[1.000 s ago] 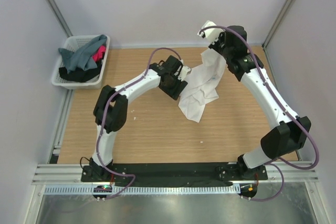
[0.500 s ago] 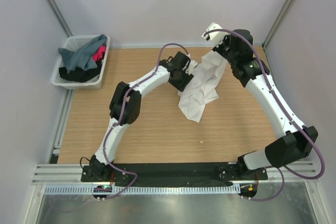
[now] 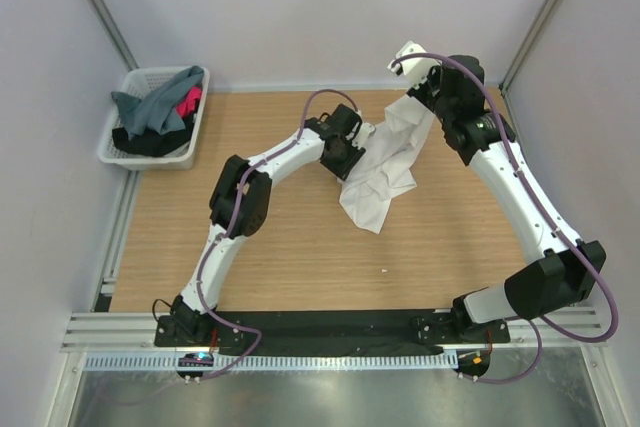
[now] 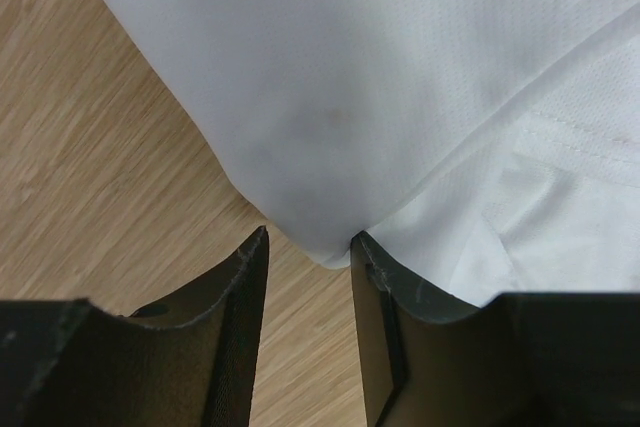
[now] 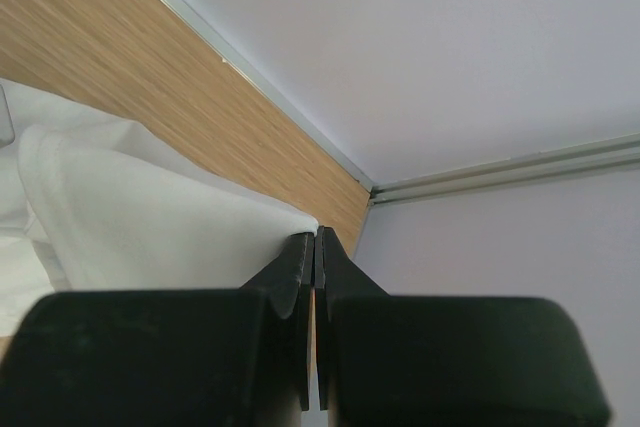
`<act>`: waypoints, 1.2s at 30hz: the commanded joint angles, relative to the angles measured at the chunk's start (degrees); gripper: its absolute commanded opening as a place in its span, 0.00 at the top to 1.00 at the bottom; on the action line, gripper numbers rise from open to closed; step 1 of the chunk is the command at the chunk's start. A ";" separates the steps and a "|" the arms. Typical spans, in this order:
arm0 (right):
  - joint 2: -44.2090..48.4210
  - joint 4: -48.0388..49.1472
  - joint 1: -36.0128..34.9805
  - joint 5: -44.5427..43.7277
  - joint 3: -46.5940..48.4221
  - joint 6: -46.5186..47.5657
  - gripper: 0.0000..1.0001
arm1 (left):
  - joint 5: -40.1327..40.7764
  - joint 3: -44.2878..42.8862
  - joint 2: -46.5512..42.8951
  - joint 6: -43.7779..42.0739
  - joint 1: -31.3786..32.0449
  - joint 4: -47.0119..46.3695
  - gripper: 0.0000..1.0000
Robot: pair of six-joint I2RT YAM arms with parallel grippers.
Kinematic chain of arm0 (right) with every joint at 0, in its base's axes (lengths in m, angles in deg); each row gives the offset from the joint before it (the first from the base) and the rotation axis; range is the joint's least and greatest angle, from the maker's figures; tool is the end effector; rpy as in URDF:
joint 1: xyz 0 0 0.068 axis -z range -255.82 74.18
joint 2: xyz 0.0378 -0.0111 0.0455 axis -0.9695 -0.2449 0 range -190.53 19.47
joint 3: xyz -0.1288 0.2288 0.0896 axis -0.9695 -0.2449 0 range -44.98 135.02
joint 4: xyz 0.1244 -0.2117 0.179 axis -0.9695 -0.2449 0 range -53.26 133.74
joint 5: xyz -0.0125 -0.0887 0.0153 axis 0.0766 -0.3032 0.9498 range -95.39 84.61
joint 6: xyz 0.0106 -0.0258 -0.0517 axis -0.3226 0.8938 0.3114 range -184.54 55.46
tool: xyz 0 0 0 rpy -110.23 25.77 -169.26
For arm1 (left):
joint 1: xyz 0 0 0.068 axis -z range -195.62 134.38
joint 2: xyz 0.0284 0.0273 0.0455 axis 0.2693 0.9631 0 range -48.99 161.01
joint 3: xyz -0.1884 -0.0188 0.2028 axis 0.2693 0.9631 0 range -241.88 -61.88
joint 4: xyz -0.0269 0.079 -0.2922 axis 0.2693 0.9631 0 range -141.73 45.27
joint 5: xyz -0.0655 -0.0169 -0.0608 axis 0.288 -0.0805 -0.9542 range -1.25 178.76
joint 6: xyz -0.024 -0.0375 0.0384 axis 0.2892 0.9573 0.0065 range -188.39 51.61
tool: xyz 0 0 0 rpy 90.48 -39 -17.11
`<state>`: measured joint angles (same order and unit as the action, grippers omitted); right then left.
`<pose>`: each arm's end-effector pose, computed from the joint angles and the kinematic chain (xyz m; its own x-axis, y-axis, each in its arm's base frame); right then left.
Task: Fold and stack the t-shirts
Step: Flatten the tshirt out
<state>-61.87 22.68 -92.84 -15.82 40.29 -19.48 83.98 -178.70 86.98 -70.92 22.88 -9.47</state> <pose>0.3612 0.1024 0.4248 -0.1124 -0.7624 -0.6372 -0.2857 0.6390 -0.7142 0.4380 -0.3529 0.1596 -0.6578 0.5793 -0.4813 0.6812 0.7303 -0.0520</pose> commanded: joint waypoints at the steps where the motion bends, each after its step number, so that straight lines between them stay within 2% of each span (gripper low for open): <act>1: 1.71 2.25 0.32 0.15 0.51 -0.76 0.99 | -2.34 0.27 0.00 0.15 -0.36 -0.25 0.60; 2: 1.71 2.25 0.32 0.07 0.51 -0.67 0.98 | -2.78 0.27 0.27 0.24 -0.27 -0.07 0.61; 9: 2.33 2.16 0.84 -0.02 -0.46 -1.02 0.98 | -4.98 0.10 0.97 0.06 -0.27 0.28 0.84; 14: 2.77 2.34 1.37 0.15 -0.64 -1.38 0.98 | -5.60 0.71 0.45 0.06 -0.53 0.28 0.90; 16: 3.03 2.43 1.63 0.15 -0.72 -1.38 0.99 | -5.42 0.98 -0.52 -0.37 -0.79 0.80 1.00; 19: 3.47 2.95 2.07 -0.29 -0.38 -1.90 0.99 | -4.98 1.15 -5.59 -0.99 -2.19 1.77 1.00; 27: 6.45 -0.64 2.87 -2.66 6.02 -9.45 0.99 | 2.84 0.98 -27.84 -14.78 -4.22 8.01 1.00; 32: 9.79 -11.44 2.78 1.55 11.84 -18.49 0.99 | 2.67 -3.85 -36.54 -15.58 -4.05 15.91 1.00; 36: 15.15 -18.56 2.86 3.31 14.12 -21.93 0.99 | 4.24 -1.32 -44.27 -15.75 -2.30 18.47 1.00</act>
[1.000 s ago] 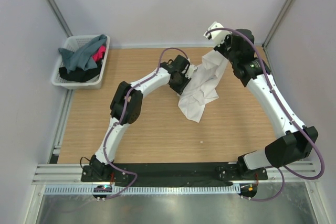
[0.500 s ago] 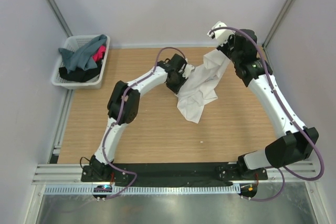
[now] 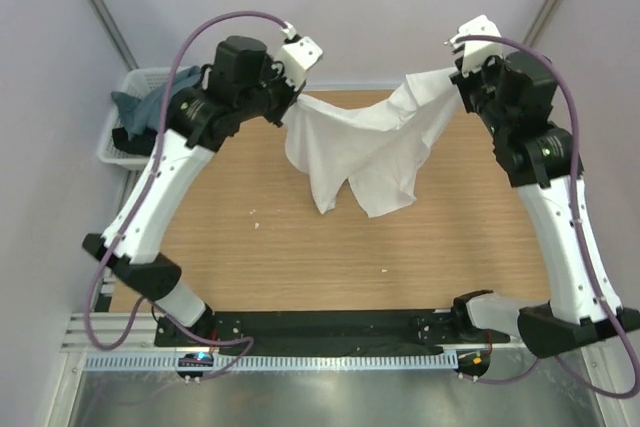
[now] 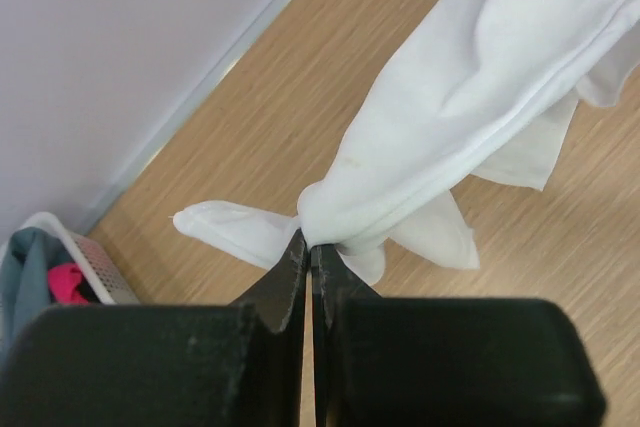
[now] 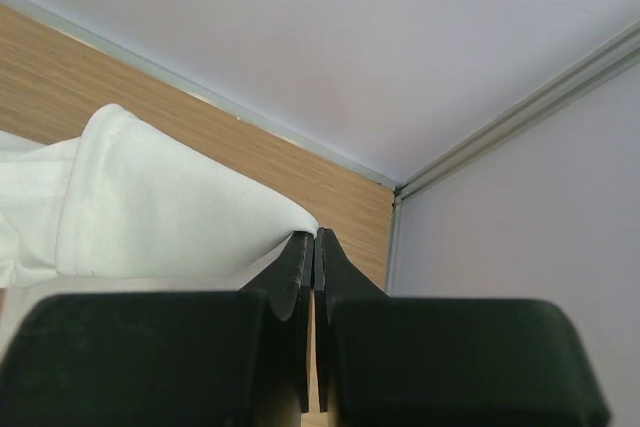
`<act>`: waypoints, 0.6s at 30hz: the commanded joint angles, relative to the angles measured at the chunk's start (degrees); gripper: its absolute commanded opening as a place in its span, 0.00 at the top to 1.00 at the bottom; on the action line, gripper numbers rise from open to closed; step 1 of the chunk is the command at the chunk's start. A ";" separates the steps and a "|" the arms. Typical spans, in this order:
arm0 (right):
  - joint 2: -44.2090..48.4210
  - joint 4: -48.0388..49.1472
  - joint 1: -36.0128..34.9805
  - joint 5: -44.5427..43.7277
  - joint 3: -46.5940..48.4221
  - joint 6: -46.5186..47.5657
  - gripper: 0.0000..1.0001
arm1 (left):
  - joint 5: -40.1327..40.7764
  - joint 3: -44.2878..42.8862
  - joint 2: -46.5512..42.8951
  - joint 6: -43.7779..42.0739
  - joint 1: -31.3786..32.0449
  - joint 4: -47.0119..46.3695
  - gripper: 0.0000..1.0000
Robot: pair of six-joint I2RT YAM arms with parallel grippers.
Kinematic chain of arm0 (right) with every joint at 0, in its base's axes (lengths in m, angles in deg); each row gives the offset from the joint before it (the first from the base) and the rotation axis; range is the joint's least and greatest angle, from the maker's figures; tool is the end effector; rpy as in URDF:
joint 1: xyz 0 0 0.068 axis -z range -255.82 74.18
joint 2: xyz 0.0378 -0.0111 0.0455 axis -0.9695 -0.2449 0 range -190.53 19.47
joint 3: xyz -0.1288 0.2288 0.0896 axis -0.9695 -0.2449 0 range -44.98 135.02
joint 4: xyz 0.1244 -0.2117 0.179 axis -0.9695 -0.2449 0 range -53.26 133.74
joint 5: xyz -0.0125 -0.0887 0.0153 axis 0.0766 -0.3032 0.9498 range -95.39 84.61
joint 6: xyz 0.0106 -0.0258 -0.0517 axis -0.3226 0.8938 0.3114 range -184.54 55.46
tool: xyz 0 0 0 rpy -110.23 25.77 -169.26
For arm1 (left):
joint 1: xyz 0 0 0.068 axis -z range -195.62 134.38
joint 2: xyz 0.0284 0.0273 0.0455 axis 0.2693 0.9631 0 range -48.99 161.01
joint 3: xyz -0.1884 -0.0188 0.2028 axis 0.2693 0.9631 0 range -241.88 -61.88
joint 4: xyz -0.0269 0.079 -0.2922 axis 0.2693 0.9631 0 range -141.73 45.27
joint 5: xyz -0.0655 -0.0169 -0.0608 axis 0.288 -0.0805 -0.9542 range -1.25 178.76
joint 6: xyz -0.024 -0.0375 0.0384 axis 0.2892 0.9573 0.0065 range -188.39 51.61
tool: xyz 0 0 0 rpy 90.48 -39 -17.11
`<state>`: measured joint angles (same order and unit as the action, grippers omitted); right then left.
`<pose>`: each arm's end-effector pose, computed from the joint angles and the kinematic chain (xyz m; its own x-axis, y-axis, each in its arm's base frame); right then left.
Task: Fold and stack the t-shirts
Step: Flatten the tshirt out
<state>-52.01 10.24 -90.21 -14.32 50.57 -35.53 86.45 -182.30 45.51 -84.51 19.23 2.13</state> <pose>0.2819 0.0654 0.5224 -0.0917 -0.5181 -0.8504 -0.1618 0.8504 -0.5007 0.3097 -0.2177 0.5075 -0.2029 0.4792 -0.8540 0.6833 0.6939 0.2271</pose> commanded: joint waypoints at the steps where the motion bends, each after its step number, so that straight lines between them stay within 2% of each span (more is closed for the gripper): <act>1: 6.26 -7.45 0.24 3.72 4.73 -6.51 0.99 | 1.78 3.43 -5.00 -2.51 1.88 6.95 1.00; 6: 12.85 -11.06 0.24 5.41 11.67 -11.17 0.99 | 6.35 4.05 -14.23 -5.85 2.50 7.40 1.00; 9: 14.26 -12.20 0.68 6.64 15.62 -11.44 0.99 | 7.31 1.25 -16.44 -8.14 2.50 7.39 1.00; 13: 14.44 -13.70 1.56 8.23 19.93 -12.49 0.99 | 8.89 -5.43 -16.63 -10.15 2.50 5.73 1.00; 18: 13.13 -13.01 2.09 7.70 21.88 -12.32 0.99 | 10.56 -7.64 -16.72 -14.11 2.50 1.86 1.00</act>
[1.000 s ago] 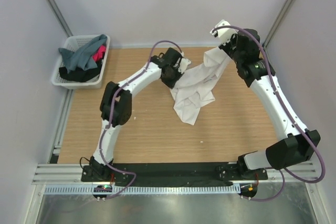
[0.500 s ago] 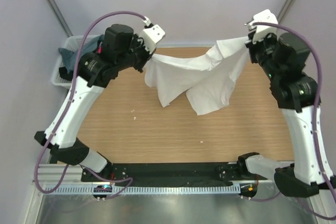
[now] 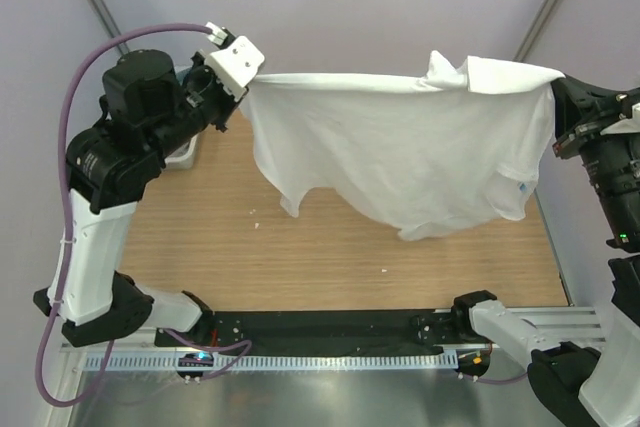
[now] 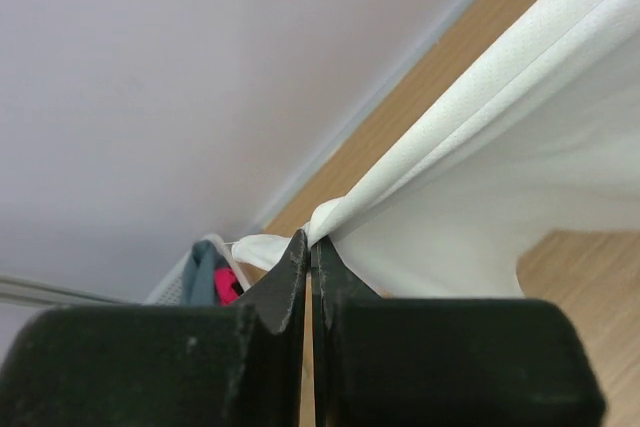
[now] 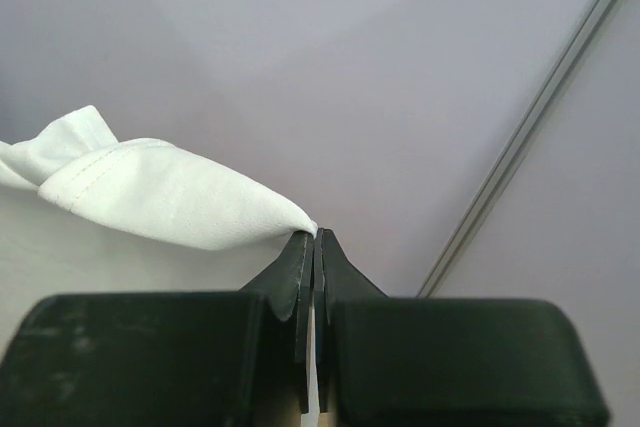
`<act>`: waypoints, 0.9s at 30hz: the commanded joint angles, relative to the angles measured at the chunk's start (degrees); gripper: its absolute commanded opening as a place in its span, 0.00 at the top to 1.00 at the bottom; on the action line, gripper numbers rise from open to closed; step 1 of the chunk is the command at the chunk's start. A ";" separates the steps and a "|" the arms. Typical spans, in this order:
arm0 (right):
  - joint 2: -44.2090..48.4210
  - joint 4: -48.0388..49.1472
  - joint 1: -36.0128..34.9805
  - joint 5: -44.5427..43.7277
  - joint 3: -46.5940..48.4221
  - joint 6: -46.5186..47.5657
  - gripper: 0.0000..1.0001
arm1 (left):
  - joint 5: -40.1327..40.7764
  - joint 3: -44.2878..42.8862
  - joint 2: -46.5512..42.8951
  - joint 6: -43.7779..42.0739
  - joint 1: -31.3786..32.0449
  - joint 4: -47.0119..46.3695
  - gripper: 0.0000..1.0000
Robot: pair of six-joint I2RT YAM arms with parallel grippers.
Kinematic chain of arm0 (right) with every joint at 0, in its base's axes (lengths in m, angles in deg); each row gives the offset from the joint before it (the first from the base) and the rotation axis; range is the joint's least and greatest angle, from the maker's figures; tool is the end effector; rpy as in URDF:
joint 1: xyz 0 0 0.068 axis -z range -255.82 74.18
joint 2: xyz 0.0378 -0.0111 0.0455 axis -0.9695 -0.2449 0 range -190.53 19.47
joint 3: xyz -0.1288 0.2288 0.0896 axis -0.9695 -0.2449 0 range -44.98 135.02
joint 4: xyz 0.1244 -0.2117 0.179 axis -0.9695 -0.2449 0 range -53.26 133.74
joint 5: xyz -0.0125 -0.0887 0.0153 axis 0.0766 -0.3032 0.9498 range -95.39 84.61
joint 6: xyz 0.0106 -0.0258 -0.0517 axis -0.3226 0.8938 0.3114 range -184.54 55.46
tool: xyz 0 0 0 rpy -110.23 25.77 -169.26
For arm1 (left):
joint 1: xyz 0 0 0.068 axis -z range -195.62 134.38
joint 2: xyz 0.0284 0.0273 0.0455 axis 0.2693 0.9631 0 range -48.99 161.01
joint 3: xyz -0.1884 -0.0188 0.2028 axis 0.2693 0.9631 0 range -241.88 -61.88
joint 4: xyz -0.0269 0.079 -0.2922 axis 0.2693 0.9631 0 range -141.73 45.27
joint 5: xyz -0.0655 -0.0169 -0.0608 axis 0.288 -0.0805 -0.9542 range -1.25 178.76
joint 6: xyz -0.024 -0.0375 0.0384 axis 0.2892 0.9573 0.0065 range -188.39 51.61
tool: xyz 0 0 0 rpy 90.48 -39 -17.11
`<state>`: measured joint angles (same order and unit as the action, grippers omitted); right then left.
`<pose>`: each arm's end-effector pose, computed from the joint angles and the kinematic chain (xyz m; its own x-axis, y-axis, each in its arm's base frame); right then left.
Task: Fold and stack the t-shirts
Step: Flatten the tshirt out
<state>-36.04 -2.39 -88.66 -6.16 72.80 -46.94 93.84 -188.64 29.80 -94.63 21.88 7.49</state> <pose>0.0601 0.0131 0.6519 0.3217 -0.2368 -0.9167 -0.1177 0.9507 -0.2869 0.1859 -0.1379 0.6099 0.0987 0.4792 -0.8721 0.5505 0.7038 0.4490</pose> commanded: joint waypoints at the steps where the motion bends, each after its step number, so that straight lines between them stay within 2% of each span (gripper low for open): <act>1: -2.51 0.24 0.54 -0.28 -1.66 -0.65 0.99 | 3.53 0.01 -0.57 -4.43 -0.14 -3.76 1.00; 3: -1.89 3.48 0.54 -0.02 -7.19 -0.55 0.98 | 3.88 2.99 -0.82 -5.83 -0.14 -4.46 1.00; 6: -1.36 8.75 0.54 2.16 -16.68 0.40 0.99 | 3.53 13.26 -1.35 -6.54 -0.14 -7.36 1.00; 7: -1.79 10.08 0.45 2.27 -19.05 0.85 0.99 | 2.66 17.90 -1.26 -6.54 -0.32 -9.02 1.00; 10: -3.11 14.92 0.45 1.13 -29.07 3.04 0.98 | -1.02 24.61 0.22 -5.06 -2.77 -12.46 1.00; 14: -9.15 25.35 1.58 2.08 -43.73 4.19 0.98 | -8.21 33.40 8.28 -3.21 -9.43 -19.73 1.00; 16: -13.46 28.71 3.16 3.41 -46.22 3.50 0.99 | -9.56 33.77 12.86 -2.94 -11.73 -22.64 1.00; 18: -22.13 33.09 5.88 5.08 -46.59 3.05 0.99 | -10.26 30.89 21.09 -2.85 -14.20 -25.72 1.00; 20: -28.83 35.57 7.82 6.13 -42.56 1.38 0.98 | -10.27 26.33 27.79 -3.38 -15.69 -25.82 1.00; 21: -36.61 36.02 8.53 7.18 -40.37 0.94 0.99 | -10.27 21.43 30.79 -3.29 -16.05 -25.30 1.00; 22: -40.26 35.85 9.67 7.45 -37.73 0.42 0.99 | -10.18 18.25 36.99 -3.20 -16.40 -25.12 1.00; 25: -53.94 36.37 10.82 7.81 -23.70 -0.82 0.99 | -8.96 8.24 47.20 -3.12 -17.19 -23.98 1.00; 27: -59.60 36.02 10.99 7.28 -17.87 -1.78 0.99 | -8.25 3.91 51.53 -1.63 -17.89 -24.68 1.00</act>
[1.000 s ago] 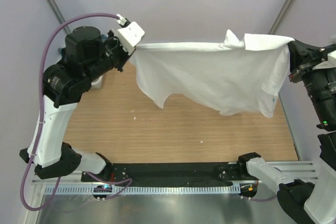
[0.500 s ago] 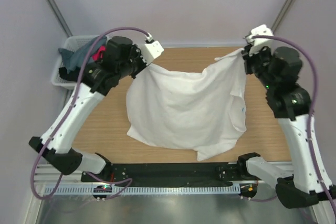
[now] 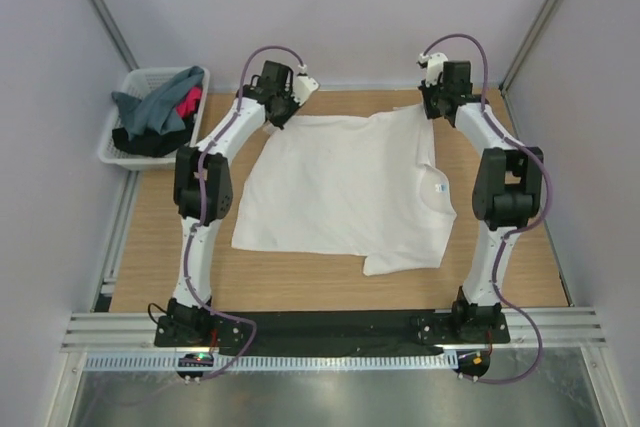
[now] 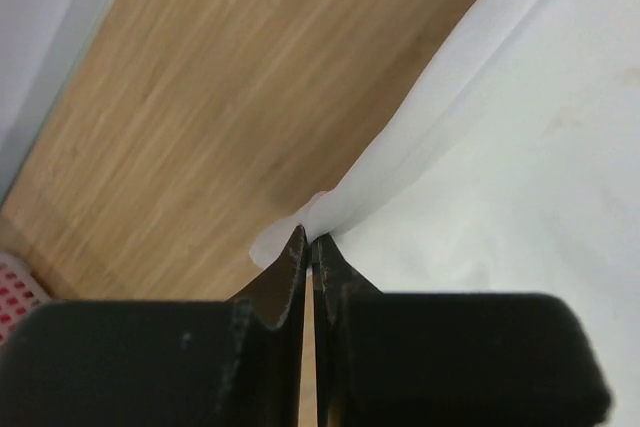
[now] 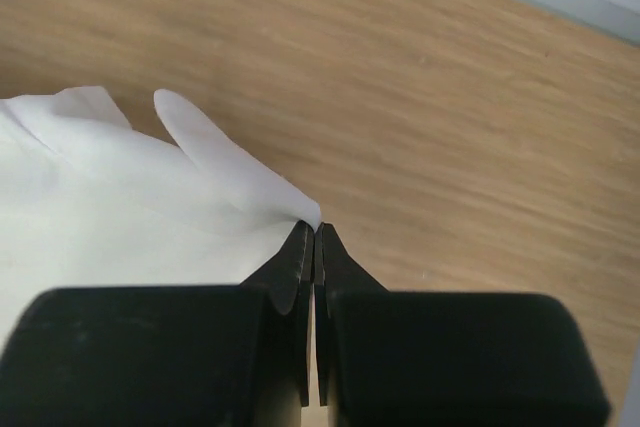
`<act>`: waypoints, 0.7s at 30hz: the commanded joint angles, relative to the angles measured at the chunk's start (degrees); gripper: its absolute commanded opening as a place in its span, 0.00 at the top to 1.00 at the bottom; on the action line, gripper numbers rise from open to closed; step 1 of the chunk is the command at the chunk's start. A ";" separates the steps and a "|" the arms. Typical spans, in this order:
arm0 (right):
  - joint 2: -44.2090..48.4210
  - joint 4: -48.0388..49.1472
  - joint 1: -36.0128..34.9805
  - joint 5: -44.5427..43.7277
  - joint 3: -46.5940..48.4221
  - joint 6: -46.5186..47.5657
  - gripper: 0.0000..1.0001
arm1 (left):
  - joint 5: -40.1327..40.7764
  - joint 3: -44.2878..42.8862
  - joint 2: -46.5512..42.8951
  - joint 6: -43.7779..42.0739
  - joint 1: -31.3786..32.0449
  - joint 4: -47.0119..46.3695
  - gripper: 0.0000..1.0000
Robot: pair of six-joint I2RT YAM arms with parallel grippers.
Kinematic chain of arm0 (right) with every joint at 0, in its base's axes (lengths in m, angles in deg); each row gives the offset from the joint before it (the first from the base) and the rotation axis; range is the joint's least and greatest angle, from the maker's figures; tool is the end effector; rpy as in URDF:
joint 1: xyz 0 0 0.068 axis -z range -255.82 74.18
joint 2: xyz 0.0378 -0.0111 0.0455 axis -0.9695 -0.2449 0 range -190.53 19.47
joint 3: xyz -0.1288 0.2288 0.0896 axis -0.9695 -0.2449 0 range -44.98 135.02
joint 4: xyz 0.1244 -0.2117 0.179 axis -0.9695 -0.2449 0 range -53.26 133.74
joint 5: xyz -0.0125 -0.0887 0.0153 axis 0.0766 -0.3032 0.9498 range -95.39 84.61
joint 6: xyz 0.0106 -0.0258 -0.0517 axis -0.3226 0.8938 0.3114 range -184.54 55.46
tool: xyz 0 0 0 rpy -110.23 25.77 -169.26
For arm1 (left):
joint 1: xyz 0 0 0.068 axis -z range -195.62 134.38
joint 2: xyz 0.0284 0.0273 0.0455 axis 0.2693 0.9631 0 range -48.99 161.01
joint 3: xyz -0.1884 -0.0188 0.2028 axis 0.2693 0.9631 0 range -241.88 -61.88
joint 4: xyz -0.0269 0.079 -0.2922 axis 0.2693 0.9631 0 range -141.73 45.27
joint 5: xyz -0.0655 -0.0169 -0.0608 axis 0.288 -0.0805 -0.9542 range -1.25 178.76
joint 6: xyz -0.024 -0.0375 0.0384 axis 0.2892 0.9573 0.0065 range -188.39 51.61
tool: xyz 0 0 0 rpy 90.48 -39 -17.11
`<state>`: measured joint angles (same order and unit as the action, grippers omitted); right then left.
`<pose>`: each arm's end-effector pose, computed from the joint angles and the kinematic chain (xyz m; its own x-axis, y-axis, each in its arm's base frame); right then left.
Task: Fold and stack the t-shirts
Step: Flatten the tshirt out
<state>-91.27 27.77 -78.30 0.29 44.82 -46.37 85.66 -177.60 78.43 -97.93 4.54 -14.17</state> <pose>0.4998 0.0258 0.2474 -0.5320 -0.3337 -0.7782 -0.3030 0.9332 -0.1930 0.5205 -0.1935 0.2386 -0.4329 0.6833 -0.5880 0.6788 0.6763 0.2861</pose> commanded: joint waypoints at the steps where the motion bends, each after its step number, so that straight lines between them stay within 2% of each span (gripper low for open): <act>1: -9.53 5.60 0.72 0.66 15.27 -2.44 0.99 | 1.58 -11.24 6.49 2.20 -0.65 -3.11 0.97; 2: -11.85 4.73 0.64 0.48 17.84 -2.44 0.99 | 2.56 -13.54 8.36 3.08 -0.83 -3.46 0.88; 3: -14.13 4.02 0.64 0.22 20.39 -2.44 0.92 | 5.70 -15.31 9.51 5.00 -0.83 -4.33 0.76; 4: -16.94 2.71 0.64 -1.35 25.46 -2.44 0.80 | 9.12 -17.41 10.39 5.98 -1.00 -4.69 0.60; 5: -17.66 1.13 0.64 -2.24 27.60 -3.57 0.59 | 10.55 -17.52 9.79 7.90 -1.09 -5.30 0.55; 6: -17.32 0.85 0.55 -3.64 28.93 -4.63 0.52 | 11.61 -16.82 8.48 8.96 -1.26 -5.57 0.50; 7: -16.36 1.11 0.63 -5.30 28.24 -5.42 0.42 | 11.97 -15.08 6.20 9.76 -1.70 -5.74 0.39; 8: -12.35 1.72 0.64 -5.41 26.93 -5.86 0.34 | 13.27 -9.40 0.78 10.37 -1.79 -7.31 0.34; 9: -10.22 1.73 0.55 -5.32 25.44 -6.48 0.31 | 13.81 -5.34 -2.92 11.51 -1.88 -8.11 0.24; 11: -3.21 -0.54 0.55 -2.52 20.34 -7.36 0.21 | 11.46 3.86 -12.30 11.87 -2.06 -6.73 0.18; 12: -0.73 -1.69 0.55 -1.12 18.50 -8.84 0.20 | 10.66 6.36 -14.98 13.18 -2.06 -5.75 0.12; 14: 4.18 -7.74 0.55 5.29 14.54 -10.96 0.20 | 6.47 12.67 -21.90 14.85 -2.06 -0.69 0.11; 16: 6.14 -12.14 0.55 9.95 11.30 -15.24 0.20 | 3.46 16.13 -25.01 18.00 -1.88 3.64 0.11; 19: 8.25 -20.13 0.55 19.62 5.68 -17.03 0.22 | -3.31 18.69 -25.73 19.69 -1.97 16.09 0.15; 21: 9.83 -20.16 0.55 25.25 1.89 -17.64 0.23 | -7.08 18.95 -23.89 18.73 -1.88 19.81 0.20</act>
<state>-80.82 15.73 -77.54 14.25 52.43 -60.23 87.35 -161.36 49.97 -81.43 2.42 -6.74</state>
